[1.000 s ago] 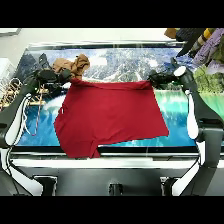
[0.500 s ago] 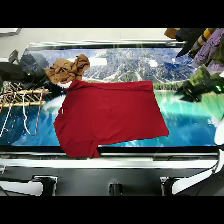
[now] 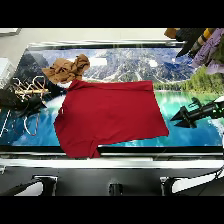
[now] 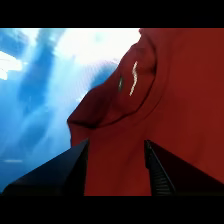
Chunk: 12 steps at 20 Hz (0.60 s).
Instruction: Fold the clothes and pants, and hang the long-sleeved shirts on hangers.
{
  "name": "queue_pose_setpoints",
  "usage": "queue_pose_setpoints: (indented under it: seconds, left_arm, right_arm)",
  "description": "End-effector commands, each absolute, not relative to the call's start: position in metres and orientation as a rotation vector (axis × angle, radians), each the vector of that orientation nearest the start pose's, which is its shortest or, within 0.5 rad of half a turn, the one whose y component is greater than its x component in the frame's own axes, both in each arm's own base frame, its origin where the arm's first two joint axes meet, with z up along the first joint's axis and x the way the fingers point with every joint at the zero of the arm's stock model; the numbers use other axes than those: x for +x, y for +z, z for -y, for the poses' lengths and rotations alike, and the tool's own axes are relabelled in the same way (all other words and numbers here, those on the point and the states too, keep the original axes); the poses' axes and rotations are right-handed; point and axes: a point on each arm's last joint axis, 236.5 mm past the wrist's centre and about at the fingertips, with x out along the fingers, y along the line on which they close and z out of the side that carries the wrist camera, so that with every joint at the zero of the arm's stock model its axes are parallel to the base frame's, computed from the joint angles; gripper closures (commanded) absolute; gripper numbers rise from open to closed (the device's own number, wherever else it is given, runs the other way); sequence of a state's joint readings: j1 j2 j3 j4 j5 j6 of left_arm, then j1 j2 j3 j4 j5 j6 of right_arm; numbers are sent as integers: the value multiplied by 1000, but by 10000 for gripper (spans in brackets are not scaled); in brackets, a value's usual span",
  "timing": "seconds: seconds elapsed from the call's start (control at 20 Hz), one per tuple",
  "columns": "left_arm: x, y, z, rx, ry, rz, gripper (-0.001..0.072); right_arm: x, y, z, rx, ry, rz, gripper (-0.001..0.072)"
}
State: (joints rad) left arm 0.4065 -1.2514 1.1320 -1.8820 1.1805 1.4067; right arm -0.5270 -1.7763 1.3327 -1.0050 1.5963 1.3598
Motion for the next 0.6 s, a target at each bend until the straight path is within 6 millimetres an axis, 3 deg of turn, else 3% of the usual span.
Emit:
queue_pose_setpoints:
  seconds: [0.0,0.4,0.55]
  left_arm:
    - [342,2,-75,-704,282,-1249,294]
    - [329,-11,-67,-719,279,-1305,294]
    - [322,-12,-64,-703,257,-1338,294]
  right_arm:
    - [323,-89,38,934,257,-1741,293]
    - [314,-89,15,827,301,-1805,296]
    - [304,-86,20,765,267,-1830,296]
